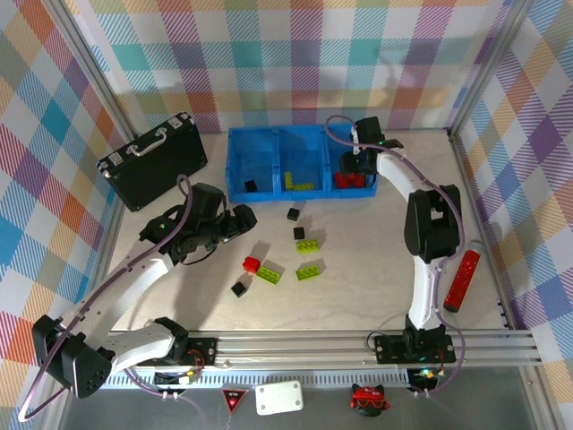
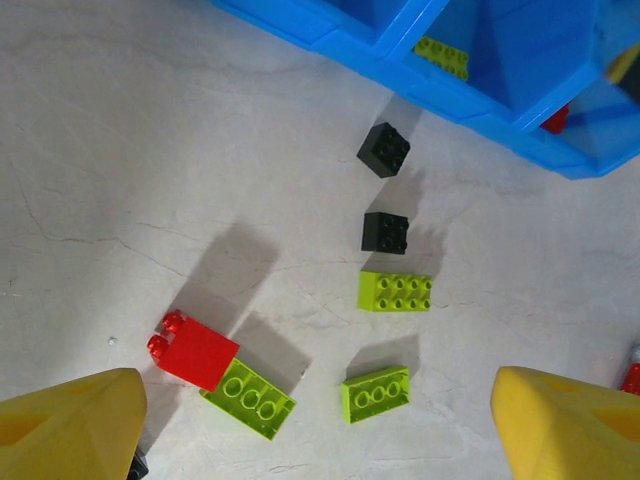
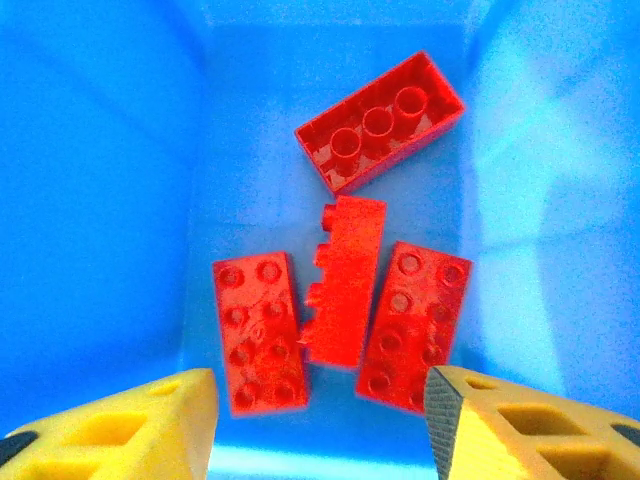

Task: Sort the legos into containers by color
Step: Place the lego in the container, then pick up the lego from the middle-left of the table.

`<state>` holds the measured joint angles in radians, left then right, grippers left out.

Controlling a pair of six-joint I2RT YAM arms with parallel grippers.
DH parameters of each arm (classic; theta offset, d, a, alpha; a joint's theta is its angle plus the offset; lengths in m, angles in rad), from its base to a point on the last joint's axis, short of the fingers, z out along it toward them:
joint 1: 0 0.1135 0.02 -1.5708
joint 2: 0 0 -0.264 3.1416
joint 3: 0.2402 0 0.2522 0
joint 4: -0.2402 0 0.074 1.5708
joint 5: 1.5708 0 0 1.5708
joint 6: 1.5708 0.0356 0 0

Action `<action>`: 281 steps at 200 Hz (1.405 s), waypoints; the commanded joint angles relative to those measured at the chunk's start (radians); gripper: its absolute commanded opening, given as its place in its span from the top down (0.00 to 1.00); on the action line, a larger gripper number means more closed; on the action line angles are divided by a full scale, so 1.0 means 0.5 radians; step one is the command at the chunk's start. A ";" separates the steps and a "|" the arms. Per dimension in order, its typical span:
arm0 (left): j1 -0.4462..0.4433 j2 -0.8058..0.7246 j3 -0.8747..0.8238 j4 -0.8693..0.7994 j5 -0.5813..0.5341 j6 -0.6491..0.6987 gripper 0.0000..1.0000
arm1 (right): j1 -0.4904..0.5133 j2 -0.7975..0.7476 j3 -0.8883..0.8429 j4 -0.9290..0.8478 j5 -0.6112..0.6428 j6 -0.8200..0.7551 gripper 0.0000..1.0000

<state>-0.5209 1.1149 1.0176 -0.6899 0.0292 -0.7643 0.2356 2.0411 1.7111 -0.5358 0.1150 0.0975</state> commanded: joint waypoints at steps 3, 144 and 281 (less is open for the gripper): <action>0.014 0.070 -0.009 -0.056 0.024 0.109 0.13 | 0.004 -0.264 -0.126 0.017 -0.061 0.072 0.41; -0.216 0.703 0.051 -0.359 0.052 0.764 0.14 | 0.238 -1.281 -1.157 0.020 -0.530 0.513 0.43; -0.224 1.241 0.302 -0.469 -0.007 1.265 0.27 | 0.242 -1.568 -1.387 -0.039 -0.500 0.564 0.45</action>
<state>-0.6281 1.7153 1.1492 -0.9127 0.0387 -0.1589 0.3538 1.2911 1.0283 -0.5404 -0.1287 0.3634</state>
